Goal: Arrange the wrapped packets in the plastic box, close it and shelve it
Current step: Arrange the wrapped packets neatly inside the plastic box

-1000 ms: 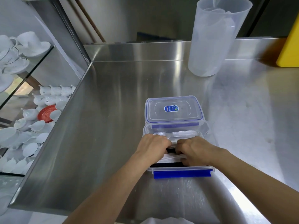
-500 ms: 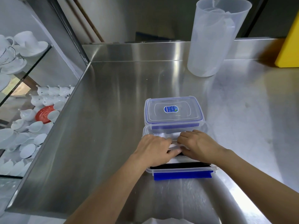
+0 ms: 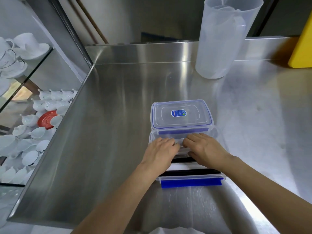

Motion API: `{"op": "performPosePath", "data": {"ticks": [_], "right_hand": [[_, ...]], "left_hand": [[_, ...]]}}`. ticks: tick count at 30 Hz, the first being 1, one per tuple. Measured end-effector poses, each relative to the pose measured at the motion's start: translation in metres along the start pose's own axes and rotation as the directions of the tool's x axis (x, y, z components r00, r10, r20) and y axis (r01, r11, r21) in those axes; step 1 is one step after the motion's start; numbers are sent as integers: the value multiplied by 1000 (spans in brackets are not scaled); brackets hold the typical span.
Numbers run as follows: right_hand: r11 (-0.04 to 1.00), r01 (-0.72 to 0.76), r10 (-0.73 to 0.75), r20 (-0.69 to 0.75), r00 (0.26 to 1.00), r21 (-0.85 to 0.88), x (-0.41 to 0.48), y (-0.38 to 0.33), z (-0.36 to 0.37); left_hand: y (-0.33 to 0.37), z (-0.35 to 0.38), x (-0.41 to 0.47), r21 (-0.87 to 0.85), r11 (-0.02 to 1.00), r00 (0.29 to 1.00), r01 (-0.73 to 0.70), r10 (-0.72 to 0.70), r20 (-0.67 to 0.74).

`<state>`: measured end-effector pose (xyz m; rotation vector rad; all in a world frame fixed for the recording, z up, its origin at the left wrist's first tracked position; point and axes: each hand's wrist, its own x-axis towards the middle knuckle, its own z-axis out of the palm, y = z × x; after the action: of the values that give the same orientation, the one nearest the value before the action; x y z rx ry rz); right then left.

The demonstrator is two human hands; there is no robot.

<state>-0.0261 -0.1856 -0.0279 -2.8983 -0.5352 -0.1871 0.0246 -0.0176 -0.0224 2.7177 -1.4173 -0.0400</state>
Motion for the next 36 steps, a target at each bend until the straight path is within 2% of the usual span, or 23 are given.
{"op": "performPosePath", "data": {"ticks": [3,7,9,11,14,17,19,25,31,36], "right_hand": [[993,57,-64,68,996,107,-1,-1,-4],[995,28,-54,269,962,97,-3,-1,-5],[996,27,-47,258,965,83,-3,0,-4],[995,27,-48,233,971,92,-3,0,-3],[985,19,-55,208,977,172,-4,0,-4],[968,25,-87,239,967,250,-5,-1,-11],[970,33,-101,277,956,240,-4,-2,-11],[979,-16,-54,334,941,204,-2,1,-3],[991,14,-67,396,916,135,-1,-2,-8],[997,-20,-16,457,889,74,2,-2,-6]], "left_hand": [[-1,1,0,-20,1000,1000,1,-1,1],[0,-4,0,-46,999,1000,13,-12,21],[1,-9,-1,-38,999,999,-23,24,39],[1,-11,-1,6,999,993,-41,40,114],[2,-10,0,25,999,984,-25,20,177],[3,-11,1,22,999,976,-24,18,215],[2,-12,1,31,999,973,-37,29,230],[3,-11,0,46,999,976,-22,11,219],[4,-12,1,58,998,981,0,-12,195],[3,-10,0,50,999,980,-1,-9,199]]}}
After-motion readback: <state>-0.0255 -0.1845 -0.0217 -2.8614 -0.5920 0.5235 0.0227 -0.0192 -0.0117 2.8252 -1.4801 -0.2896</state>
